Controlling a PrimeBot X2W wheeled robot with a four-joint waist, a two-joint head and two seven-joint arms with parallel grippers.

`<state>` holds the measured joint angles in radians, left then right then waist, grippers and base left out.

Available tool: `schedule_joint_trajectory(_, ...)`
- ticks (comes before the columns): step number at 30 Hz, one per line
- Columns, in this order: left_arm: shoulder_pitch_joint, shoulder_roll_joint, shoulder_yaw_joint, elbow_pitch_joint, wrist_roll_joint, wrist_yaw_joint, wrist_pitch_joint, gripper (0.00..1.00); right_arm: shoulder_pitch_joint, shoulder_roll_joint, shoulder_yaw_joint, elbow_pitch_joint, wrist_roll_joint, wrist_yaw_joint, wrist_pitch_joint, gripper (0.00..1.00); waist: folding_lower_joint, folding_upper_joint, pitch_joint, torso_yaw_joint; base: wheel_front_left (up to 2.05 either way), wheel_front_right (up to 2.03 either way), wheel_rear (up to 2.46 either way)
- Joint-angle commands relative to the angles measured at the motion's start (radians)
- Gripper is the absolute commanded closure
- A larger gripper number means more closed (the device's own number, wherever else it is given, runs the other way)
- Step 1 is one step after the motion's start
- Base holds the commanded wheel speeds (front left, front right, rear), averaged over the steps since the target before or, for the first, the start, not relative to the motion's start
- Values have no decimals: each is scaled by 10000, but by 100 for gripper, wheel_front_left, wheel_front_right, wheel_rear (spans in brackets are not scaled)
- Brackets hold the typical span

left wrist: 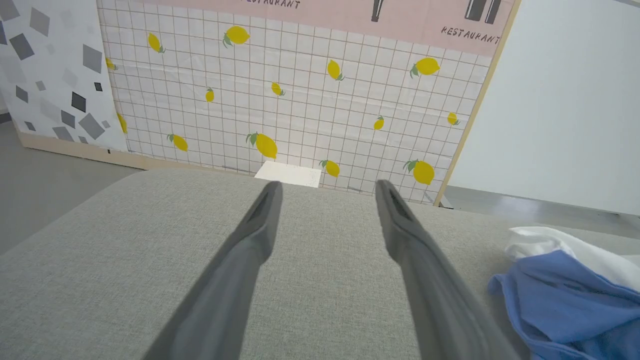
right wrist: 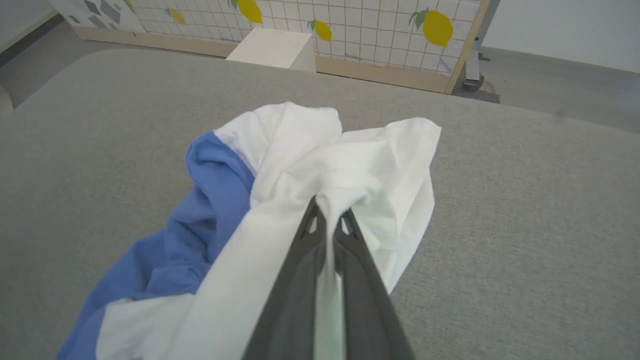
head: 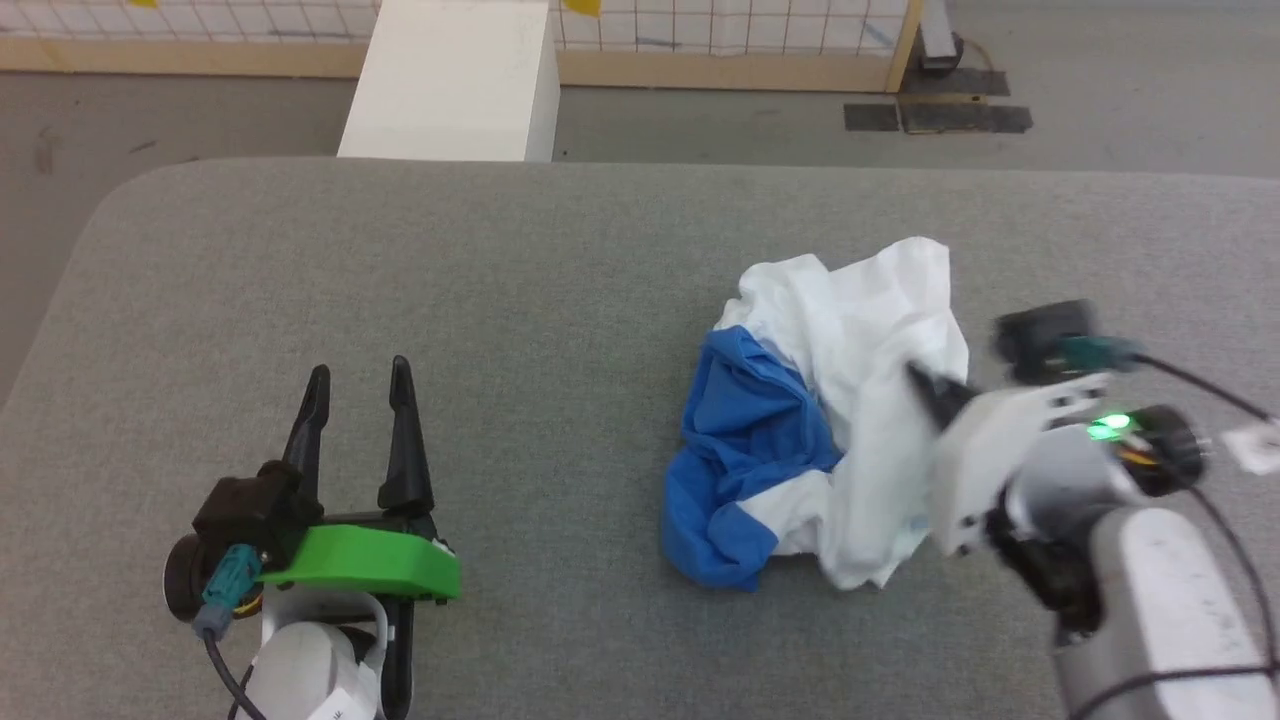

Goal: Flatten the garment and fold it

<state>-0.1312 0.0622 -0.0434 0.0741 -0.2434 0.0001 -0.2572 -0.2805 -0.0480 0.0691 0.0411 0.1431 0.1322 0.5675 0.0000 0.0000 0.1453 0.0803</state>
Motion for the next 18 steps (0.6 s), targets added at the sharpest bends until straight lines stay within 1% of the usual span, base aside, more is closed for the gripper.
schedule_joint_trajectory(1, 219, -61, 12, 28, 171, -56, -45, 0, 237, -22, -423, -217, -26, -15, -494, 100, 0, 0, -212, -137, 0, 0, 0)
schedule_joint_trajectory(3, 277, -75, 30, 91, 206, -104, -45, 0, 540, -22, -1300, -528, -161, -15, -1218, 100, 0, 0, -359, -205, 0, 0, 0)
schedule_joint_trajectory(7, 416, -94, 54, 189, 260, -198, -45, 0, 1377, -22, -3338, -922, -317, -15, -2067, 100, 0, 0, -626, -346, 0, 0, 0)
schedule_joint_trajectory(11, 547, -105, 8, 283, 277, -265, -45, 0, 2294, -22, -5144, -710, -274, -15, -2101, 100, 0, 0, -782, -454, 0, 0, 0)
schedule_joint_trajectory(13, 577, -108, -6, 314, 289, -280, -45, 0, 2686, -22, -5765, -467, -226, -15, -1905, 100, 0, 0, -815, -491, 0, 0, 0)
schedule_joint_trajectory(14, 600, -110, -4, 311, 292, -278, -45, 0, 2861, -22, -5942, -332, -233, -15, -1736, 97, 0, 0, -824, -520, 0, 0, 0)
schedule_joint_trajectory(15, 632, -111, -1, 305, 294, -276, -45, 0, 3046, -22, -6075, -217, -260, -15, -1555, 51, 0, 0, -836, -552, 0, 0, 0)
schedule_joint_trajectory(16, 681, -113, -7, 307, 308, -297, -45, 0, 3237, -22, -6117, -158, -207, -15, -1526, 0, 0, 0, -842, -609, 0, 0, 0)
schedule_joint_trajectory(18, 705, -114, -2, 310, 324, -308, -45, 0, 3318, -22, -5859, -287, -34, -15, -1875, 0, 0, 0, -833, -662, 0, 0, 0)
